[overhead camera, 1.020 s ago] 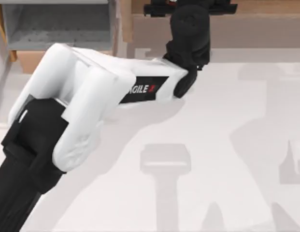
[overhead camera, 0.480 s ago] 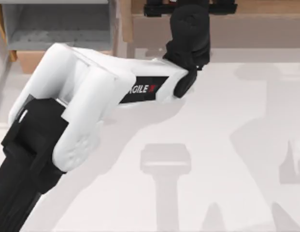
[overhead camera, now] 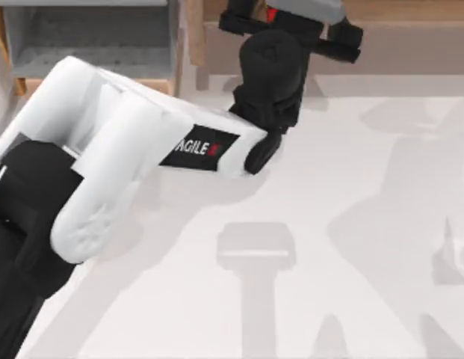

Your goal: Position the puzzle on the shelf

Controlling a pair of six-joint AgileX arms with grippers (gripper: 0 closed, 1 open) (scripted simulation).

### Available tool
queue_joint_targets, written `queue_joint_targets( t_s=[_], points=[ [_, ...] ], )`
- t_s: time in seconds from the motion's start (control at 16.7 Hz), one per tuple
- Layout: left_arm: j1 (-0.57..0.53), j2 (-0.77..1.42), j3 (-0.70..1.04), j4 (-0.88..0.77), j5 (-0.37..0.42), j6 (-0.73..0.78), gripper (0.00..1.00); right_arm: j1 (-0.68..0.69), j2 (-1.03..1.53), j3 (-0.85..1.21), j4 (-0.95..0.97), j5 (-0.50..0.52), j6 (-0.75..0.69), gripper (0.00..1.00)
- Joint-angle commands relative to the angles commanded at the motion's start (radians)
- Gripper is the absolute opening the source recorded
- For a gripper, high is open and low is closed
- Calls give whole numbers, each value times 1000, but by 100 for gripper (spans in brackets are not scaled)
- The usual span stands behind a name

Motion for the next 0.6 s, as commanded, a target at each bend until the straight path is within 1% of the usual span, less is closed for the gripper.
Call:
queue_joint_targets(
  t_s=[0.18, 0.3, 0.42, 0.6],
  points=[
    [39, -87, -211, 75, 184, 124, 100, 0, 0, 0, 0, 0, 0, 100],
    [87, -151, -367, 131, 319, 220, 100, 0, 0, 0, 0, 0, 0, 100],
    [158, -216, -527, 188, 456, 326, 100, 0, 0, 0, 0, 0, 0, 100],
    [311, -311, -761, 272, 654, 492, 100, 0, 0, 0, 0, 0, 0, 100]
  ],
)
